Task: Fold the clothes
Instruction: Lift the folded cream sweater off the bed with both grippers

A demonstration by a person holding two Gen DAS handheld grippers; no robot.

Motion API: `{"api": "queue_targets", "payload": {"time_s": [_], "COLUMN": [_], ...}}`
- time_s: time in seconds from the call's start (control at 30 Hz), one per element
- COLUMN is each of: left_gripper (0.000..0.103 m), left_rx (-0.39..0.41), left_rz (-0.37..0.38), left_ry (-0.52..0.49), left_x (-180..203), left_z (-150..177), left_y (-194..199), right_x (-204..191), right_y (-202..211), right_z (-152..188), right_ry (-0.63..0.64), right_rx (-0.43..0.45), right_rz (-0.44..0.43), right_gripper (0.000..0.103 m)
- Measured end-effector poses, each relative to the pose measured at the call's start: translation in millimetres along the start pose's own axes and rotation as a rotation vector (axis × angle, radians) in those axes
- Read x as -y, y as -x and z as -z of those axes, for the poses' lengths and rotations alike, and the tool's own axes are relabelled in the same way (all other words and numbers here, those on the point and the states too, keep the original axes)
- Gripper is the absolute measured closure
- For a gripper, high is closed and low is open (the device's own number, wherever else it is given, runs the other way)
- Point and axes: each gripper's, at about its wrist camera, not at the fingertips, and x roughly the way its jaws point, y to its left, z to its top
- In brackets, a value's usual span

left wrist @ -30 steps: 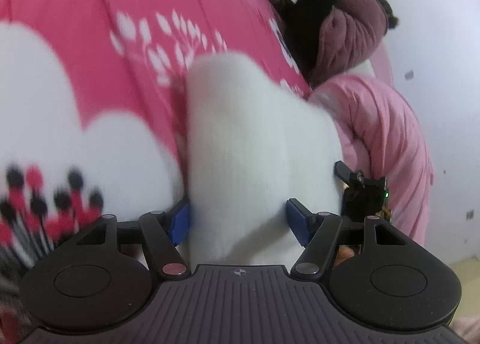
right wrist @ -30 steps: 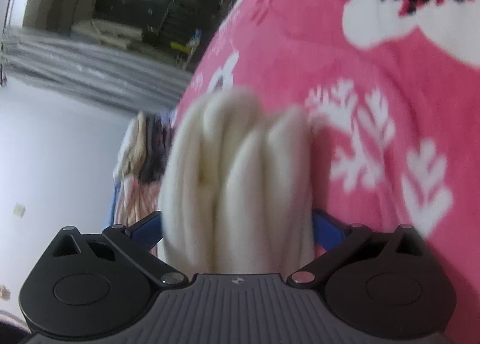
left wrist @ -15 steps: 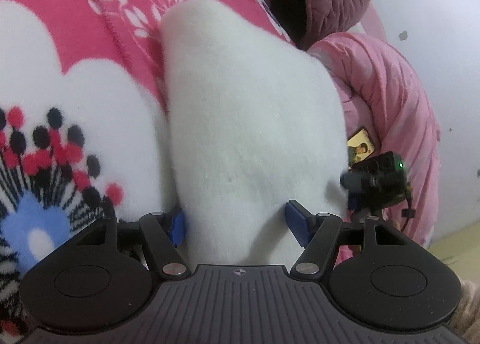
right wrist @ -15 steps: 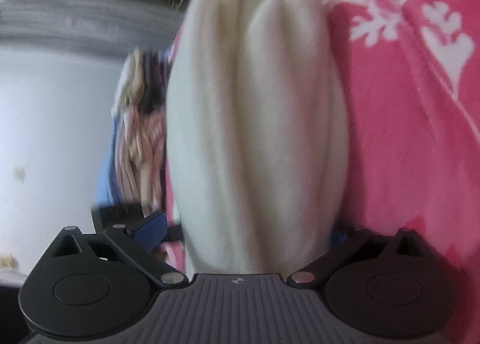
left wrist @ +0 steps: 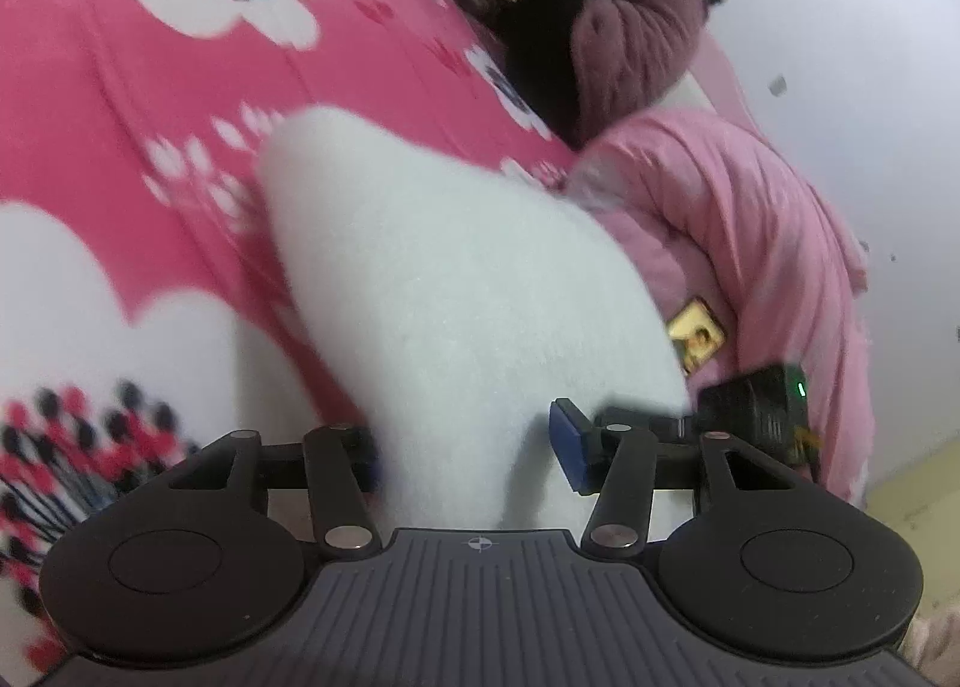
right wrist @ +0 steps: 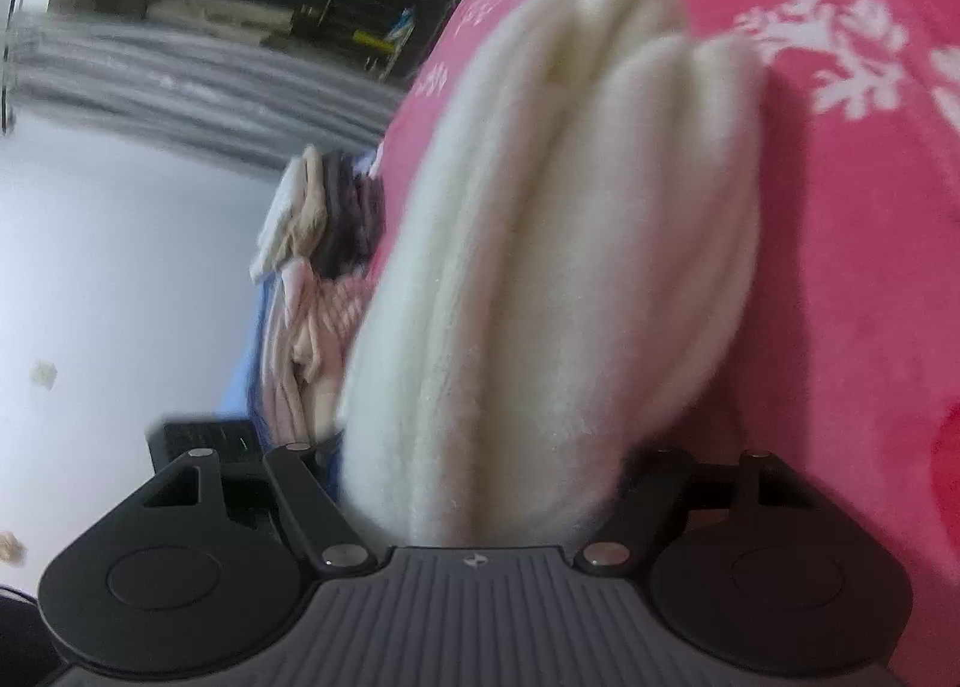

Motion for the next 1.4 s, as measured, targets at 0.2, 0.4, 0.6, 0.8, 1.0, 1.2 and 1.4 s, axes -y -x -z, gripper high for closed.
{"api": "queue_targets", "payload": {"time_s": [0.2, 0.4, 0.6, 0.8, 1.0, 1.2, 1.4], "left_gripper": [0.043, 0.040, 0.038, 0.038, 0.037, 0.037, 0.040], "left_rx": [-0.041, -0.054, -0.072, -0.077, -0.074, -0.059, -0.043], "left_rz": [-0.044, -0.036, -0.024, -0.030, -0.019, -0.010, -0.026], "left_ry": [-0.002, 0.036, 0.057, 0.048, 0.056, 0.060, 0.047], "left_x": [-19.8, -29.2, -28.5, -24.3, -25.8, -27.7, -22.2], "left_z": [8.5, 1.4, -5.4, -8.4, -10.1, -7.5, -6.9], "left_y": [-8.6, -15.4, -22.7, -25.8, -29.9, -30.6, -30.0], "right_x": [15.7, 34.8, 51.2, 56.3, 66.5, 56.6, 46.1], "right_y": [3.2, 3.9, 19.3, 44.7, 24.3, 13.1, 8.6], "right_z": [-3.3, 1.8, -2.2, -8.7, -15.6, -2.0, 12.2], "right_ry": [-0.054, -0.172, -0.280, -0.311, -0.362, -0.214, -0.191], "right_rx": [-0.041, 0.007, 0.058, 0.199, 0.261, 0.162, 0.142], "right_rz": [0.048, -0.005, -0.042, -0.031, -0.059, -0.027, -0.019], "right_gripper": [0.022, 0.021, 0.020, 0.002, 0.000, 0.000, 0.005]}}
